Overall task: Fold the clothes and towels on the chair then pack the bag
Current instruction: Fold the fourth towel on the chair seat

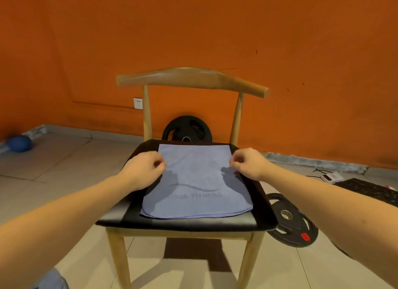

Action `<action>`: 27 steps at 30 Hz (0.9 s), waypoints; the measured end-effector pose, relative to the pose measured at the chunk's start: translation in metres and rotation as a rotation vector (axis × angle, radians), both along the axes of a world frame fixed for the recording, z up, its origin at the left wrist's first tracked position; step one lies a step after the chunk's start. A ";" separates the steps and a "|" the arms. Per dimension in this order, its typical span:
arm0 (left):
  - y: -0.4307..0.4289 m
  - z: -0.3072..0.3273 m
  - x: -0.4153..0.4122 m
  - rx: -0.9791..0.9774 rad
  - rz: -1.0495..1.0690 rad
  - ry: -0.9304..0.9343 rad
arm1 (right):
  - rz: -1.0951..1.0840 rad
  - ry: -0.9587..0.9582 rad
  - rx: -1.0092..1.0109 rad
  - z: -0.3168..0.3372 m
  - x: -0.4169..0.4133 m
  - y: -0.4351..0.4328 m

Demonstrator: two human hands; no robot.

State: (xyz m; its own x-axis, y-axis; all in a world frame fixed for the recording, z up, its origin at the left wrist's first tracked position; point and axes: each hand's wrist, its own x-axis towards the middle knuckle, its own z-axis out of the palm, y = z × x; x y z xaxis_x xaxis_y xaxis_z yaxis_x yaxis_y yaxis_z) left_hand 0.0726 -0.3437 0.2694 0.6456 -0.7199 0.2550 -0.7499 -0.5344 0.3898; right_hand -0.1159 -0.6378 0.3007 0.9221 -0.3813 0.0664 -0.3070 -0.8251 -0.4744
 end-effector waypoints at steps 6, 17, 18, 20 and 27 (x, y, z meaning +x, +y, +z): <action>-0.100 -0.017 0.061 0.089 0.121 0.196 | -0.068 0.066 -0.078 -0.038 0.105 -0.004; -0.105 -0.057 0.102 0.551 0.075 0.029 | -0.066 0.378 -0.354 -0.089 0.138 -0.043; -0.105 -0.054 0.101 0.562 0.075 0.024 | -0.064 0.377 -0.357 -0.088 0.137 -0.043; -0.104 -0.047 0.094 0.542 0.093 0.035 | -0.067 0.351 -0.347 -0.080 0.133 -0.040; -0.021 -0.024 -0.012 0.099 -0.168 0.154 | 0.078 0.078 -0.170 -0.046 0.036 0.016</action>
State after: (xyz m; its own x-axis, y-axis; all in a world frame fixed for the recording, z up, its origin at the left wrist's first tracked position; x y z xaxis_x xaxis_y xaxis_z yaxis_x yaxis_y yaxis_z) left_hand 0.0605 -0.3648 0.2455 0.5405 -0.8369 0.0862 -0.7674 -0.4484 0.4582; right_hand -0.0802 -0.6215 0.2550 0.9533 -0.2976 0.0511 -0.2691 -0.9141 -0.3034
